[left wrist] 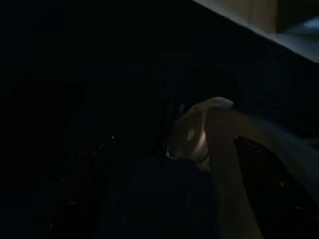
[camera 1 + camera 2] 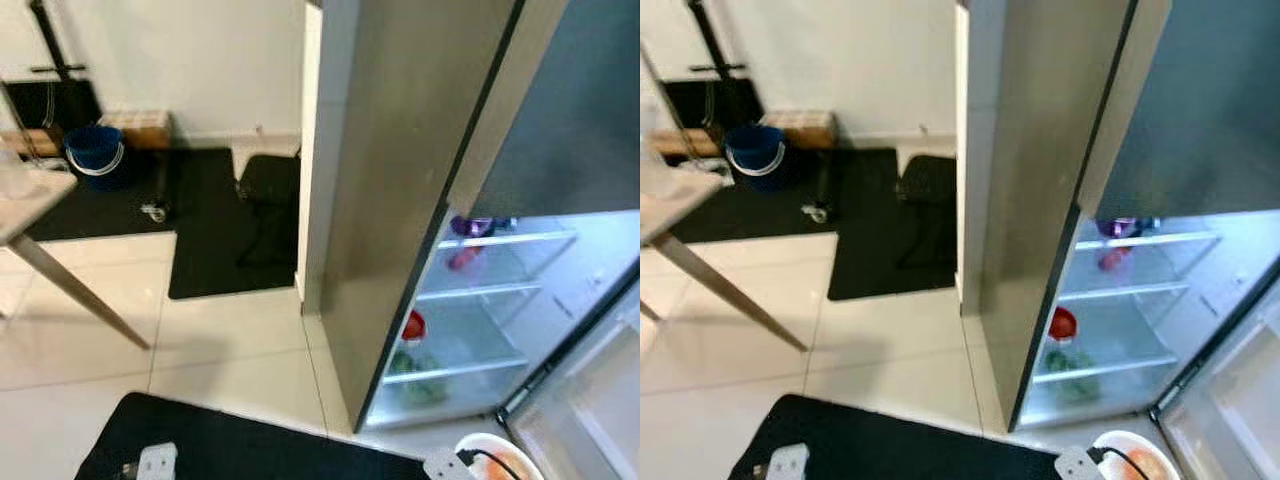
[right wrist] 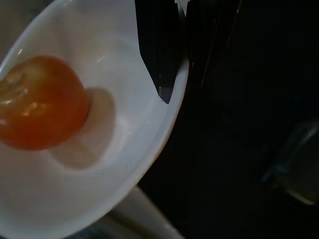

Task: Restocking fridge

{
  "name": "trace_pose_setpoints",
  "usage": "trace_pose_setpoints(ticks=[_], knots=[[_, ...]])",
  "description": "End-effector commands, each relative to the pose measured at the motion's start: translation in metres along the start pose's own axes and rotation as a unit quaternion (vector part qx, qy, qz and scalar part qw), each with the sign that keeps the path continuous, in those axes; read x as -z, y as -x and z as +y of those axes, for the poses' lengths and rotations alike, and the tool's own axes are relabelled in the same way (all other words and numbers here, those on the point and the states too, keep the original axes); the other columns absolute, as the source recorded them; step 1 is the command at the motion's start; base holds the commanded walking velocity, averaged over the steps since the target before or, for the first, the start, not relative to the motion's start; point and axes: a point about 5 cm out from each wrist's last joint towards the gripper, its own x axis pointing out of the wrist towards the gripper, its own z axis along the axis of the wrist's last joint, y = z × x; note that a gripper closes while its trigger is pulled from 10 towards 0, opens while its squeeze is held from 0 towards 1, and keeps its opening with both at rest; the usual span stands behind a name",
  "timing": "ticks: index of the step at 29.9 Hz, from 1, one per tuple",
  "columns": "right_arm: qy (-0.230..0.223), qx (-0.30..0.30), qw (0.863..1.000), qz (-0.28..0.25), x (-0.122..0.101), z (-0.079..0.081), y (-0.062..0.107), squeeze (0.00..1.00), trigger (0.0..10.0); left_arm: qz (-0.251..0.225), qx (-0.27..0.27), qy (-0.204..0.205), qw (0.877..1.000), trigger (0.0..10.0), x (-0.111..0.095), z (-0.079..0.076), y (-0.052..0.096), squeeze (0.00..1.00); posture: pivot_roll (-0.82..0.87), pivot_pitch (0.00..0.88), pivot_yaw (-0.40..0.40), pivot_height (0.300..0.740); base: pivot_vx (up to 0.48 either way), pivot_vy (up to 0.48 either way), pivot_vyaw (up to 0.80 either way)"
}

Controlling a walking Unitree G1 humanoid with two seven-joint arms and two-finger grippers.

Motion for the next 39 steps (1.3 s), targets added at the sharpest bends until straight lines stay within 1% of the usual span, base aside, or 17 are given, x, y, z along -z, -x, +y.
trace_pose_setpoints(ticks=[1, 4, 6, 16, 18, 23, 27, 39], knots=[[0.004, -0.001, 1.0, 0.002, 0.0016, 0.0016, 0.0003, 0.0, 10.0, -0.004, 0.002, 0.0, 1.0, 10.0, -0.0036, -0.0011, -0.001, 0.0, 0.07, 0.0, -0.046, 0.74, 0.0, -0.42, 0.0], [0.009, -0.004, 1.0, 0.001, 0.0014, 0.002, 0.0003, 0.0, 10.0, -0.003, 0.003, 0.0, 1.0, 10.0, -0.0031, -0.0015, -0.001, 0.0, 0.07, 0.0, -0.046, 0.74, 0.0, -0.417, 0.34], [0.014, -0.01, 1.0, -0.001, -0.0001, 0.0023, 0.0, 0.0, 10.0, -0.004, 0.003, 0.0, 1.0, 10.0, -0.0032, -0.0017, -0.0011, 0.0, 0.07, 0.0, -0.046, 0.74, 0.0, -0.418, 0.8], [0.02, -0.007, 1.0, -0.001, -0.0002, 0.0004, 0.0, 0.0, 10.0, -0.003, 0.004, 0.0, 1.0, 10.0, -0.003, -0.0026, -0.0012, 0.0, 0.07, 0.0, -0.05, 0.74, 0.0, -0.417, 0.8], [0.011, 0.0, 1.0, -0.003, 0.0002, -0.0005, 0.0002, 0.0, 10.0, -0.003, 0.004, 0.0, 1.0, 10.0, -0.0026, -0.0026, -0.0011, 0.0, 0.07, 0.0, -0.05, 0.74, 0.0, -0.416, 0.0], [0.025, -0.001, 1.0, -0.005, -0.001, -0.0001, 0.0, 0.0, 10.0, -0.003, 0.005, -0.001, 1.0, 10.0, -0.0027, -0.0025, -0.0011, 0.0, 0.07, 0.0, -0.05, 0.74, 0.0, -0.407, 0.0], [0.026, -0.002, 1.0, -0.005, -0.0014, -0.0001, -0.0001, 0.0, 10.0, -0.004, 0.006, -0.001, 1.0, 10.0, -0.0032, -0.0026, -0.0012, 0.0, 0.07, 0.0, -0.05, 0.74, 0.0, -0.382, 0.0], [0.037, -0.001, 0.999, -0.006, -0.0028, -0.0013, -0.0004, 0.0, 10.0, -0.008, 0.005, 0.0, 1.0, 10.0, -0.0052, -0.0034, -0.0018, 0.0, 0.07, 0.0, -0.048, 0.74, 0.0, 0.0, 0.0]])
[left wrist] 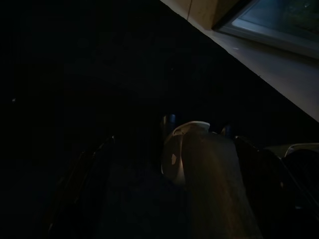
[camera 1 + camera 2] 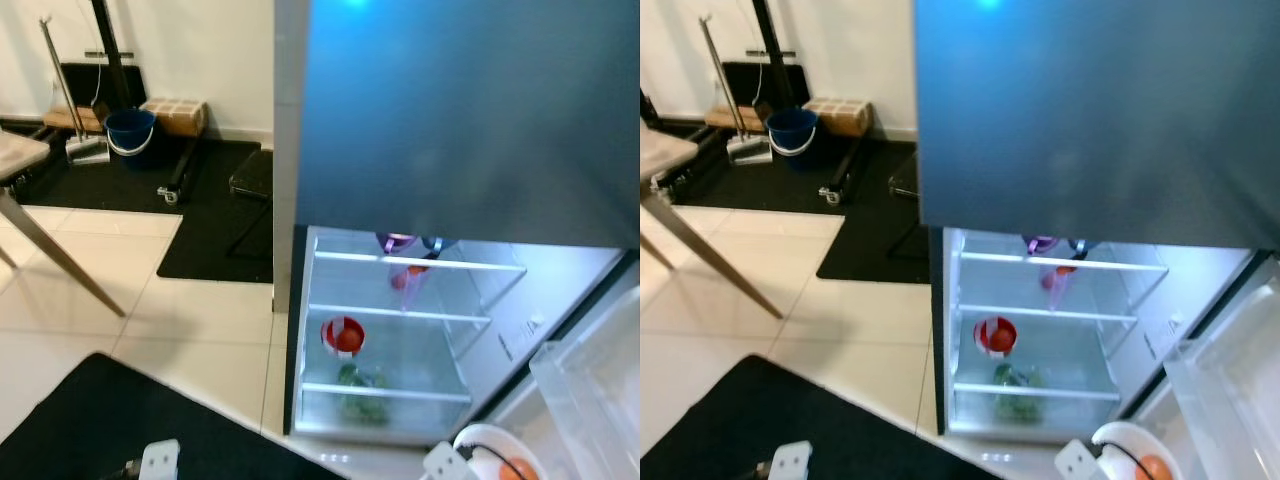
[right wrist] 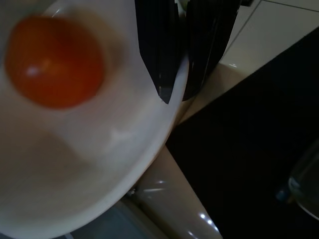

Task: Restocking fridge

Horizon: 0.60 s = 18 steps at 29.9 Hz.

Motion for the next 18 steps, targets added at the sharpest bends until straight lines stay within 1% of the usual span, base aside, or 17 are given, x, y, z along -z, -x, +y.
trace_pose_setpoints(ticks=[1, 6, 9, 13, 15, 18], knots=[[0.009, 0.003, 1.0, -0.006, -0.0037, -0.0013, -0.0005, 0.0, 10.0, 0.003, 0.001, -0.001, 1.0, 10.0, 0.0021, 0.0, 0.0005, 0.0, 0.07, 0.0, -0.048, 0.74, 0.0, 0.0, 0.0], [0.009, 0.003, 1.0, -0.006, -0.0036, -0.0014, -0.0005, 0.0, 10.0, 0.002, 0.006, -0.002, 1.0, 10.0, 0.0016, -0.001, 0.0002, 0.0, 0.07, 0.0, -0.047, 0.74, 0.0, 0.0, 0.0], [0.009, 0.002, 1.0, -0.005, -0.0033, -0.0001, -0.0005, 0.0, 10.0, 0.007, 0.013, -0.006, 1.0, 10.0, 0.0031, -0.002, 0.0004, 0.0, 0.07, 0.0, -0.047, 0.74, 0.0, -0.455, 0.0], [0.009, 0.001, 1.0, -0.005, -0.003, 0.0007, -0.0004, 0.0, 10.0, 0.006, 0.01, 0.0, 1.0, 10.0, 0.0036, -0.0017, 0.0005, 0.0, 0.07, 0.0, -0.047, 0.74, 0.0, -0.469, 0.0], [0.009, 0.001, 1.0, -0.006, -0.003, 0.0012, -0.0004, 0.0, 10.0, 0.005, 0.007, 0.003, 1.0, 10.0, 0.0036, -0.0011, 0.0007, 0.0, 0.07, 0.0, -0.045, 0.74, 0.0, -0.292, 0.0], [0.011, 0.001, 1.0, -0.006, -0.0029, 0.0013, -0.0004, 0.0, 10.0, 0.001, 0.001, 0.007, 1.0, 10.0, 0.0026, 0.0003, 0.0007, 0.0, 0.07, 0.0, -0.046, 0.74, 0.0, 0.0, 0.0]])
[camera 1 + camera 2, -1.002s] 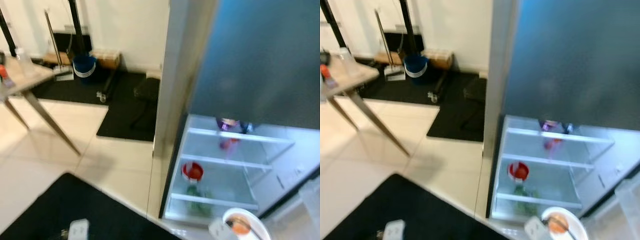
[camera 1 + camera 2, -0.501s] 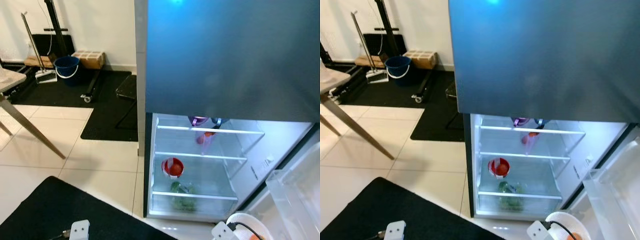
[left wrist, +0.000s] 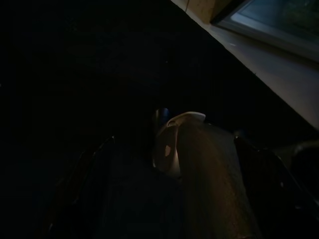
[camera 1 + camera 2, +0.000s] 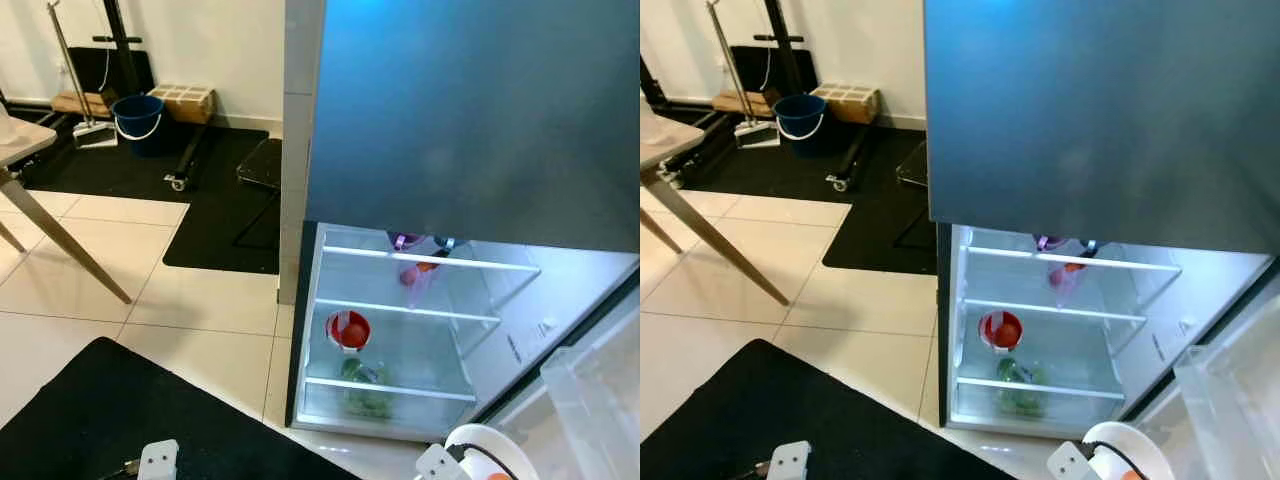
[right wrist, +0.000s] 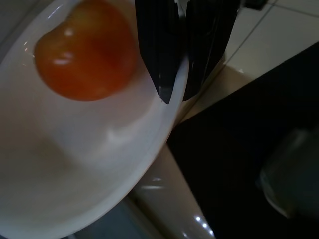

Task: Restocking fridge

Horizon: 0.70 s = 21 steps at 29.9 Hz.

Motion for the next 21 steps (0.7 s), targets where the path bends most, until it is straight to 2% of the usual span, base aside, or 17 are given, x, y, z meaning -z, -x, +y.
trace_pose_setpoints(ticks=[1, 5, 12, 21], knots=[[0.002, 0.005, 1.0, 0.003, 0.003, -0.002, 0.001, 0.0, 10.0, 0.001, -0.005, 0.003, 1.0, 10.0, 0.002, 0.0, 0.0, 0.0, 0.07, 0.0, -0.046, 0.74, 0.0, 0.0, 0.0], [0.012, 0.005, 1.0, -0.001, 0.001, -0.003, 0.0, 0.0, 10.0, -0.001, -0.003, 0.003, 1.0, 10.0, 0.001, 0.0, 0.0, 0.0, 0.07, 0.0, -0.046, 0.74, 0.0, 0.0, 0.0], [0.046, 0.016, 0.998, -0.038, -0.019, -0.011, -0.002, 0.0, 10.0, 0.0, -0.002, 0.005, 1.0, 10.0, 0.002, 0.0, 0.0, 0.0, 0.07, 0.0, -0.047, 0.74, 0.0, 0.0, 0.0], [0.071, 0.028, 0.992, -0.1, -0.059, -0.02, -0.004, 0.0, 10.0, -0.034, 0.014, 0.005, 0.999, 10.0, -0.018, -0.004, -0.004, 0.0, 0.07, 0.0, -0.043, 0.74, 0.0, 0.0, 0.0]])
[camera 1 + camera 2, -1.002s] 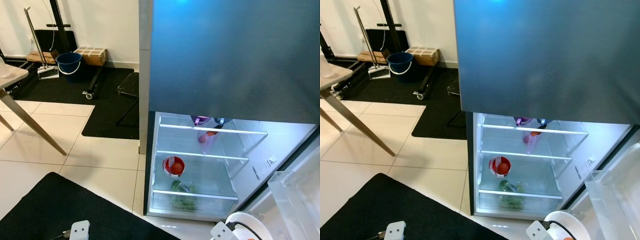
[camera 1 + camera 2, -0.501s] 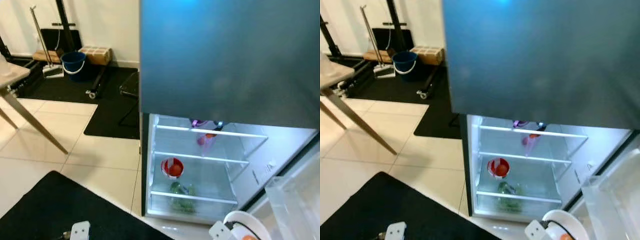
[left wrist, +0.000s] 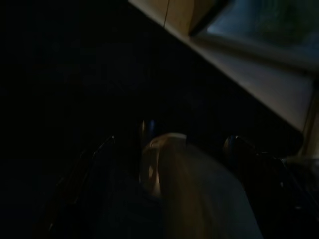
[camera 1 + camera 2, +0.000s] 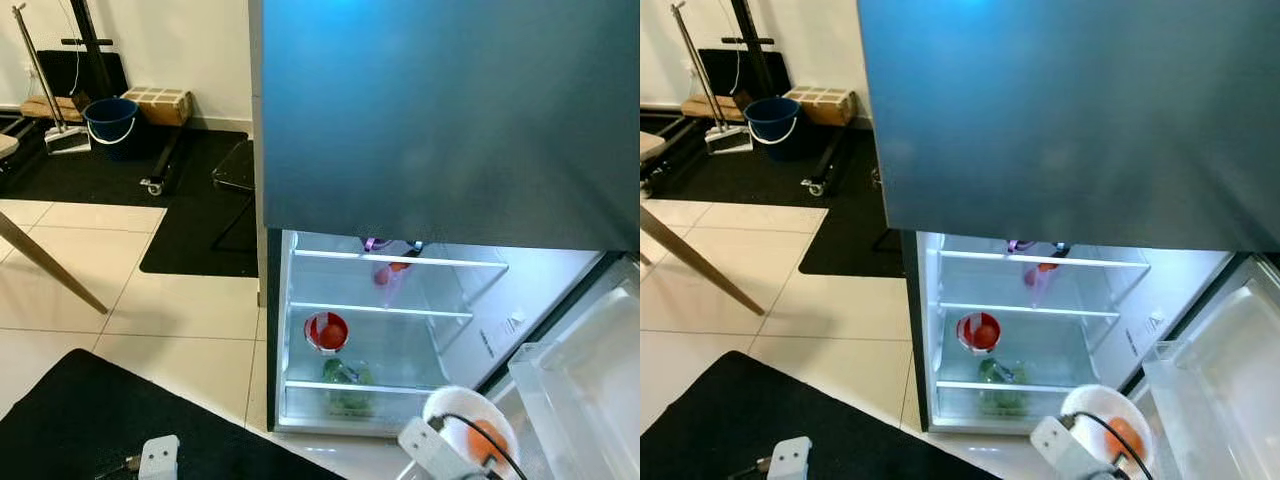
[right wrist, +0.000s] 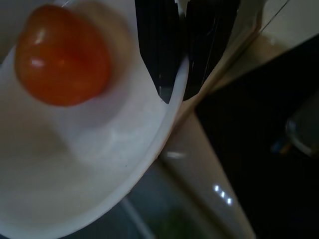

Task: Restocking fridge

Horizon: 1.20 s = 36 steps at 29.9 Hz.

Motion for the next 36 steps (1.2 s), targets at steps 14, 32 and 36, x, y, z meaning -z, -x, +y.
trace_pose_setpoints(ticks=[14, 32, 36], knots=[[0.011, -0.026, 0.999, 0.026, 0.01, 0.015, 0.002, 0.0, 10.0, 0.008, -0.005, -0.016, 1.0, 10.0, 0.0, 0.001, 0.0, 0.0, 0.07, 0.0, -0.042, 0.74, 0.0, 0.0, 0.0], [0.008, -0.03, 0.998, 0.047, 0.024, 0.02, 0.006, 0.0, 10.0, 0.014, -0.007, -0.028, 1.0, 10.0, 0.002, 0.007, 0.002, 0.0, 0.07, 0.0, -0.037, 0.74, 0.129, 0.0, 0.0], [0.008, -0.031, 0.998, 0.045, 0.022, 0.021, 0.006, 0.0, 10.0, 0.013, -0.006, -0.029, 0.999, 10.0, 0.002, 0.006, 0.002, 0.0, 0.08, 0.0, -0.034, 0.74, 0.277, 0.0, 0.0]])
